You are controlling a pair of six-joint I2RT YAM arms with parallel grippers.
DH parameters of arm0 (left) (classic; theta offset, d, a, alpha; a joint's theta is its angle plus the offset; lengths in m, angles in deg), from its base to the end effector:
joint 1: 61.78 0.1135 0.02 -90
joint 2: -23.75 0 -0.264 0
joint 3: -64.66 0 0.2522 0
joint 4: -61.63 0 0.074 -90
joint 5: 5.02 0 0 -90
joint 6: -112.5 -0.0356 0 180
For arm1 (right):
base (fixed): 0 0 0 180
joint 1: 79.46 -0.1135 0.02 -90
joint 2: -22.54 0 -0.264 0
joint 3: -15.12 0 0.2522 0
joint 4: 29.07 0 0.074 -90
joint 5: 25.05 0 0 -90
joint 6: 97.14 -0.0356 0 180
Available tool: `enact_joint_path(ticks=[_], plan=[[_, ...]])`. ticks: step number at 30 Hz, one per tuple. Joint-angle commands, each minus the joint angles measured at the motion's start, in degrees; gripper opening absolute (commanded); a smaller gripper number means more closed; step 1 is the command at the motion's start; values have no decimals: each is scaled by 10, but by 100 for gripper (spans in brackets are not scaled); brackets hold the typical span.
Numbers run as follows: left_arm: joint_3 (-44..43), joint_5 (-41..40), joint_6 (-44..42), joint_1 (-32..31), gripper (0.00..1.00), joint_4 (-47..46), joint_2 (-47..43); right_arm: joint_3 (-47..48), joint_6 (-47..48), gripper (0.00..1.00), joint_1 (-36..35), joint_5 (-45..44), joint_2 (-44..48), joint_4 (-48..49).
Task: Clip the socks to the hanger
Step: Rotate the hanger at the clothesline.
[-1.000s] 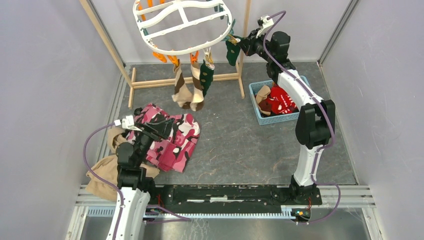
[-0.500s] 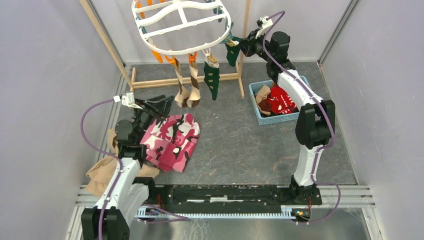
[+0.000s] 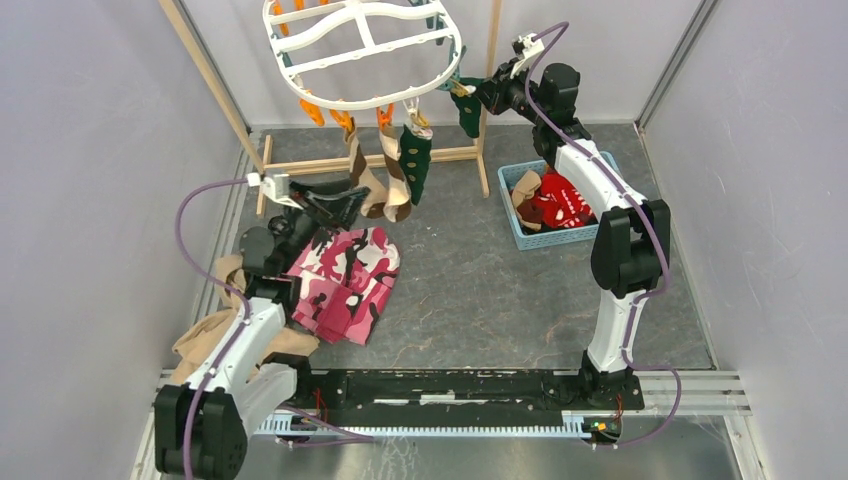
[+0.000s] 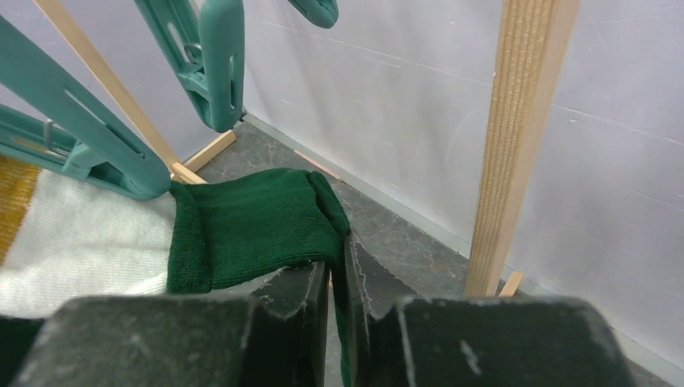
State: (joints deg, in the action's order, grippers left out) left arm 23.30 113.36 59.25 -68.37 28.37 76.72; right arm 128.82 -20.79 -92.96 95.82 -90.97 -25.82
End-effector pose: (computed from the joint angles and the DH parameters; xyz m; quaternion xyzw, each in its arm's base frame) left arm 0.2026 -0.0404 0.3124 0.0541 0.5786 -0.4241 0.6945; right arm 0.4643 0.1303 0.3627 -0.1929 0.6611 0.3421 0.6393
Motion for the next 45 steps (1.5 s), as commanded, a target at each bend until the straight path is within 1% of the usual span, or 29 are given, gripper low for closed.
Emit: enact_joint_path(ticks=[1,2,3,6,9,11,15,18,20,22,25,28,30,33,36,38,40,42,43,45], plan=[[-47,-75,-129,-85,69,44,24,1,1,16,-4,17,5,15],[-60,-106,-152,-103,67,68,33,-1,2,17,-4,19,6,14],[-71,-140,-173,-114,63,92,43,-3,2,17,-4,21,8,13],[-91,-219,-191,-123,45,130,57,-13,9,18,-5,29,18,10],[-93,-255,-204,-125,33,134,60,-34,24,21,-4,36,38,9],[-97,-249,-205,-126,31,139,57,-50,39,24,-4,43,52,8],[-87,-170,-188,-127,34,141,23,-84,65,32,-5,56,81,8],[-68,-130,-173,-127,39,155,-23,-89,92,43,-2,70,94,-16],[-59,-140,-174,-127,44,190,-67,-95,111,53,3,81,106,-33],[-51,-159,-183,-126,47,240,-104,-118,131,62,10,101,132,-41],[-43,-193,-196,-126,53,296,-151,-164,193,73,15,128,183,-62],[-36,-234,-204,-126,58,335,-179,-204,266,80,15,169,240,-105],[-34,-247,-207,-126,60,351,-188,-231,303,83,13,213,272,-132],[-34,-252,-206,-126,65,366,-190,-276,316,84,4,261,312,-142],[-34,-247,-203,-126,66,379,-191,-299,351,84,-38,259,341,-185],[-35,-244,-200,-126,67,392,-196,-308,361,84,-80,235,351,-202],[-37,-241,-198,-126,68,405,-205,-311,352,82,-126,206,349,-200],[-40,-239,-192,-126,69,420,-217,-310,311,82,-161,159,339,-176],[-42,-240,-190,-127,69,429,-225,-306,282,81,-177,134,329,-149],[-43,-242,-187,-126,70,446,-241,-284,243,80,-207,81,303,-133]])
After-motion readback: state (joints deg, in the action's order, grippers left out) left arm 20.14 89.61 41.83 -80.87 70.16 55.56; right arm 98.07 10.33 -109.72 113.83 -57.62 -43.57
